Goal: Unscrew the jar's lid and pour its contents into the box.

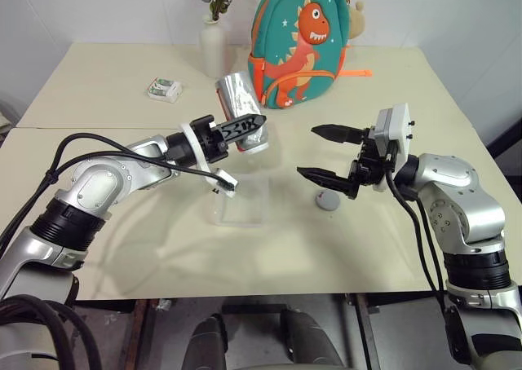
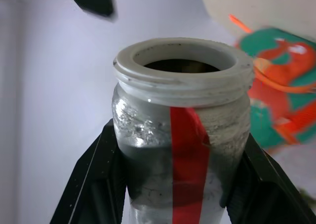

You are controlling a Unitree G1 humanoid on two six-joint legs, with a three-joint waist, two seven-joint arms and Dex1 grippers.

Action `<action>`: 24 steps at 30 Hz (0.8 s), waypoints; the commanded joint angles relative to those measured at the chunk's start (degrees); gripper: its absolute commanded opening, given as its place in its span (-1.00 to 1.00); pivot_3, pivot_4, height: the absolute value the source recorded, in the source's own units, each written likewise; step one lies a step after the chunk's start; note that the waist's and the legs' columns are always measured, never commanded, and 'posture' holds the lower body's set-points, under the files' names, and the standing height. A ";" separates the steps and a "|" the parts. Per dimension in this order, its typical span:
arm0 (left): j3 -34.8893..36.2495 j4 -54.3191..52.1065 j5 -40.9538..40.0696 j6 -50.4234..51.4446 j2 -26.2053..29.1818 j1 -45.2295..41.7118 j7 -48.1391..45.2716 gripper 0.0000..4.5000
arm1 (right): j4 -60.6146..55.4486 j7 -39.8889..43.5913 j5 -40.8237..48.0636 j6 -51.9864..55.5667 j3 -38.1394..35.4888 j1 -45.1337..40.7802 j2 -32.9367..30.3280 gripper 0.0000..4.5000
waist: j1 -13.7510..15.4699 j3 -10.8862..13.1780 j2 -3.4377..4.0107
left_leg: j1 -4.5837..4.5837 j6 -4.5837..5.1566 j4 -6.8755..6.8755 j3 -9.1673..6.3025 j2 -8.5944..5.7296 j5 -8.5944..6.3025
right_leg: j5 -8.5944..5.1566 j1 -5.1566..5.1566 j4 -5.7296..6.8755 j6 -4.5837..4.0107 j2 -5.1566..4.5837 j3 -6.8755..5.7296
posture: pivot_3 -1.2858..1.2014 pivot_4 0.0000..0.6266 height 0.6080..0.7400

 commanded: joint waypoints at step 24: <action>23.73 -0.89 -79.34 30.78 -12.43 11.74 -45.97 -0.08 | -2.60 -0.71 1.90 1.15 -1.04 0.57 -0.01 0.99 | 0.15 -0.01 0.02 | 0.04 0.03 0.17 -0.04 0.05 0.06 | -0.03 -0.02 0.45 -0.03 0.05 -0.06 | 0.03 -0.52 1.00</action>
